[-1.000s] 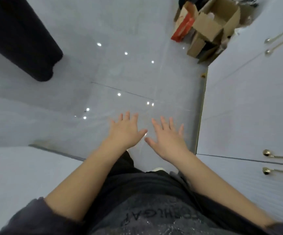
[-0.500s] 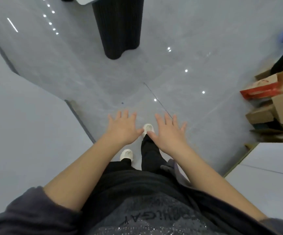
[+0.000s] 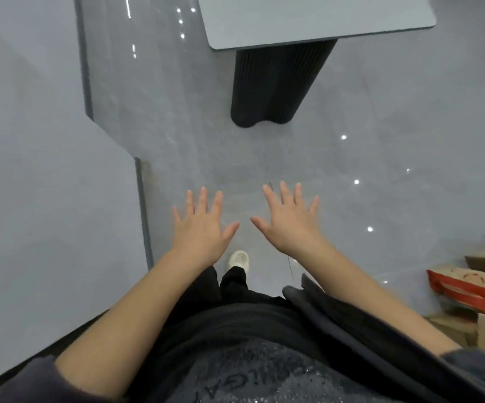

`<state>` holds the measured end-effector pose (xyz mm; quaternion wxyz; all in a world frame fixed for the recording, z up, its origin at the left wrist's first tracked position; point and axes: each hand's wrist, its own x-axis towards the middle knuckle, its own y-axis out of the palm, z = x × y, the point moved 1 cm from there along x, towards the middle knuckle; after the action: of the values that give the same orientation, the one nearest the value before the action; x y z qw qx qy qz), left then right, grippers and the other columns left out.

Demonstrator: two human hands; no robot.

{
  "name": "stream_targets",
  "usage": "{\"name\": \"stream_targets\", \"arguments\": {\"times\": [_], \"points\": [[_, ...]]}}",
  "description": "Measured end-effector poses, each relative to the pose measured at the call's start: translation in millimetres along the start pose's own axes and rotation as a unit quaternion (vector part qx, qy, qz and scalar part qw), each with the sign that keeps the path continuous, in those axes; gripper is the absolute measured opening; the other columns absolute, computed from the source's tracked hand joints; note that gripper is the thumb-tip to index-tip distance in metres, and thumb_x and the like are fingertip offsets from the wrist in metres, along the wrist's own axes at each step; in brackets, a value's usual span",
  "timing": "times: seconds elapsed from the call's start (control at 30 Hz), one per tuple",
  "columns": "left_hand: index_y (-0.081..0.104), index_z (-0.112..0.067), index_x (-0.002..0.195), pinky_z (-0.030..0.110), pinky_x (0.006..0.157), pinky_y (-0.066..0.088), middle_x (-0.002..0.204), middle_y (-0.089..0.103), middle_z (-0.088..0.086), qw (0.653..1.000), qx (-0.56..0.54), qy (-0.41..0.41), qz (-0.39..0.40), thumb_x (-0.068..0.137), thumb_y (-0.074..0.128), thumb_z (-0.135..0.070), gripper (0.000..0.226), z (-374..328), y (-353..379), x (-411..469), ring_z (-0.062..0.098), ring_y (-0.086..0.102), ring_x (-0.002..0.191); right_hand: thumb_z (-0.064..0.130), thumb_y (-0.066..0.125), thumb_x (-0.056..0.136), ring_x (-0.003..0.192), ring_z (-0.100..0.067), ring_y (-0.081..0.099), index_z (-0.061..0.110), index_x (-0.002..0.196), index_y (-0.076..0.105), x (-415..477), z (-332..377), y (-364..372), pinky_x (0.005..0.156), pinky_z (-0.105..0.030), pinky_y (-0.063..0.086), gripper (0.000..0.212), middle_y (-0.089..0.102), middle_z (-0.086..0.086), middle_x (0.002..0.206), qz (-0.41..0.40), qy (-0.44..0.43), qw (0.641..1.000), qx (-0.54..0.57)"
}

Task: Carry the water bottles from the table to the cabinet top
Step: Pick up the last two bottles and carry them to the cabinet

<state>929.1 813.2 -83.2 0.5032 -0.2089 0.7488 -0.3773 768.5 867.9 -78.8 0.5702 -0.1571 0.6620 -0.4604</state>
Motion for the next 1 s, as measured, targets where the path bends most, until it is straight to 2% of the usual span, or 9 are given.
{"name": "stream_targets", "arguments": {"times": [0.17, 0.33, 0.5, 0.73, 1.0], "points": [[-0.002, -0.024, 0.155, 0.055, 0.117, -0.002, 0.163, -0.012, 0.007, 0.999, -0.026, -0.029, -0.035, 0.097, 0.024, -0.061, 0.074, 5, -27, 29, 0.030, -0.016, 0.148, 0.064, 0.029, 0.097, 0.150, -0.035, -0.014, 0.032, 0.156, 0.000, 40, 16, -30, 0.115, -0.064, -0.005, 0.074, -0.007, -0.007, 0.165, -0.014, -0.042, 0.999, -0.011], [-0.002, -0.023, 0.155, 0.057, 0.117, -0.002, 0.163, -0.011, 0.008, 0.998, -0.035, -0.025, -0.043, 0.096, 0.023, -0.062, 0.075, 20, -60, 81, 0.031, -0.016, 0.148, 0.065, 0.028, 0.096, 0.150, -0.035, -0.015, 0.032, 0.156, 0.001, 90, 36, -60, 0.115, -0.064, -0.006, 0.074, -0.008, -0.006, 0.165, -0.011, -0.048, 0.999, -0.023], [-0.002, -0.024, 0.155, 0.058, 0.118, -0.002, 0.163, -0.010, 0.007, 1.000, -0.015, -0.019, -0.012, 0.096, 0.022, -0.063, 0.075, 54, -109, 151, 0.031, -0.015, 0.148, 0.063, 0.028, 0.097, 0.150, -0.034, -0.015, 0.031, 0.157, 0.001, 157, 65, -99, 0.115, -0.064, -0.006, 0.073, -0.008, -0.007, 0.165, 0.004, -0.020, 1.000, -0.013], [-0.001, -0.024, 0.155, 0.059, 0.117, -0.001, 0.163, -0.008, 0.007, 1.000, 0.030, 0.002, 0.004, 0.096, 0.022, -0.063, 0.074, 112, -221, 255, 0.030, -0.013, 0.149, 0.063, 0.029, 0.097, 0.150, -0.034, -0.015, 0.031, 0.157, 0.000, 257, 116, -175, 0.116, -0.064, -0.005, 0.074, -0.008, -0.006, 0.165, 0.004, 0.025, 0.999, 0.020], [0.000, -0.024, 0.155, 0.059, 0.117, -0.002, 0.163, -0.005, 0.007, 0.997, 0.054, 0.046, -0.007, 0.096, 0.023, -0.062, 0.074, 120, -305, 357, 0.029, -0.012, 0.149, 0.061, 0.028, 0.098, 0.150, -0.036, -0.013, 0.028, 0.157, 0.001, 358, 137, -244, 0.114, -0.065, -0.004, 0.072, -0.007, -0.007, 0.165, -0.020, 0.058, 0.996, 0.067]]}}
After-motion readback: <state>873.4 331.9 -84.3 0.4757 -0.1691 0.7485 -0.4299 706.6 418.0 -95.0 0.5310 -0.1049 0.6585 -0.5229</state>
